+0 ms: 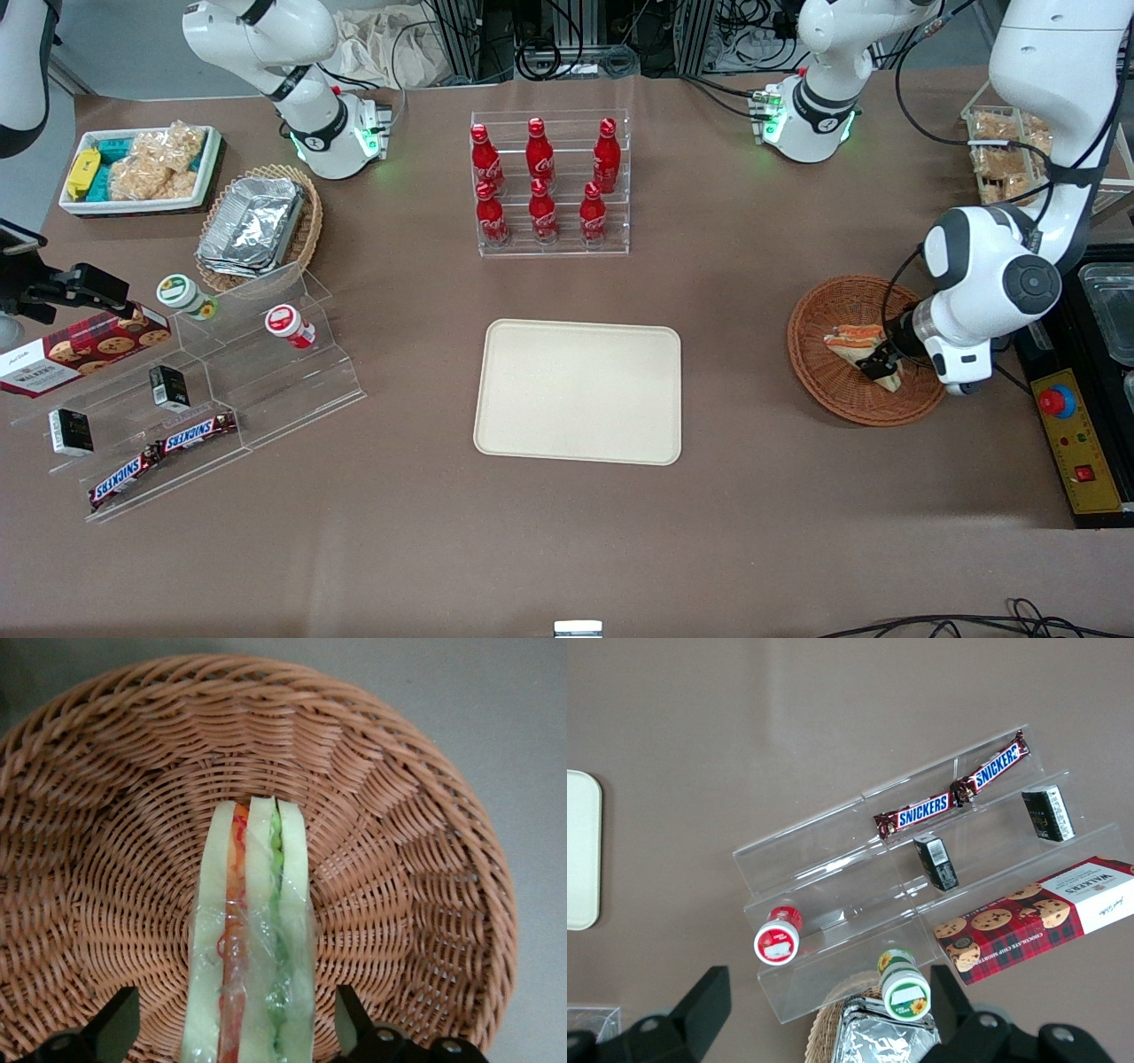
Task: Place sandwich from basket to tray
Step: 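Close the left gripper on the triangular sandwich and lift it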
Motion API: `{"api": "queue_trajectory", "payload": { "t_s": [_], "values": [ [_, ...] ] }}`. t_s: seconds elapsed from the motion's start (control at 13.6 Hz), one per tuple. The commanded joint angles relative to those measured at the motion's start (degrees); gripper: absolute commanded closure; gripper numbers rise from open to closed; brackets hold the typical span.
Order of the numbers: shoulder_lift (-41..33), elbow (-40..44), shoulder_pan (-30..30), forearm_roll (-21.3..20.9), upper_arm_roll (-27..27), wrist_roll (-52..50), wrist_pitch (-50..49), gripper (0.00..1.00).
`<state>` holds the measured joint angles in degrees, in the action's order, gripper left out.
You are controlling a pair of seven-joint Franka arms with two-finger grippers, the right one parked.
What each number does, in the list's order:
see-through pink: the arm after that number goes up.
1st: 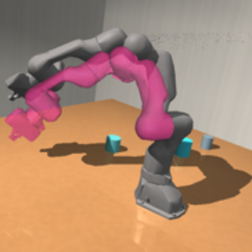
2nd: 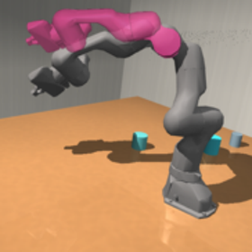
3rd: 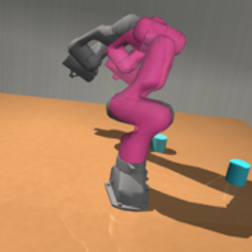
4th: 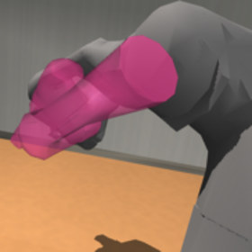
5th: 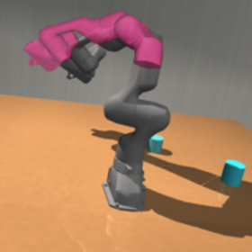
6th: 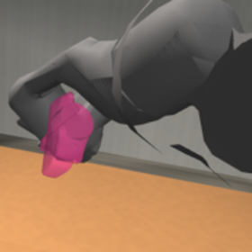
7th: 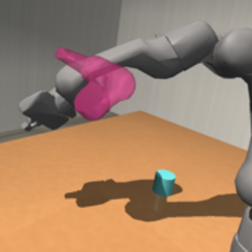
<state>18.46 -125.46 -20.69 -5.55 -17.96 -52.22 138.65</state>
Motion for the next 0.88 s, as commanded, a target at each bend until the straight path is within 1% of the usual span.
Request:
{"api": "queue_trajectory", "payload": {
  "t_s": [0.0, 0.07, 0.22, 0.37, 0.52, 0.66, 0.81],
  "values": [
    [1.23, 0.47, -0.23, -0.51, -0.32, 0.26, 0.31, 0.79],
    [1.05, 0.74, -0.06, -0.51, -0.32, 0.19, -0.13, 1.00],
    [0.00, 1.18, 0.03, -0.51, -0.58, 0.71, -1.26, 1.00],
    [-1.05, 4.85, 0.12, -0.51, -0.67, 6.04, -7.91, 1.00],
    [-1.06, 13.17, 0.21, -0.25, -1.11, 11.76, -19.75, 1.00],
    [-0.53, 23.45, 0.29, -0.34, -3.30, 19.83, -30.93, 1.00],
    [-0.18, 31.38, 3.09, -0.25, -3.40, 25.56, -37.98, 1.00]
  ]
}}
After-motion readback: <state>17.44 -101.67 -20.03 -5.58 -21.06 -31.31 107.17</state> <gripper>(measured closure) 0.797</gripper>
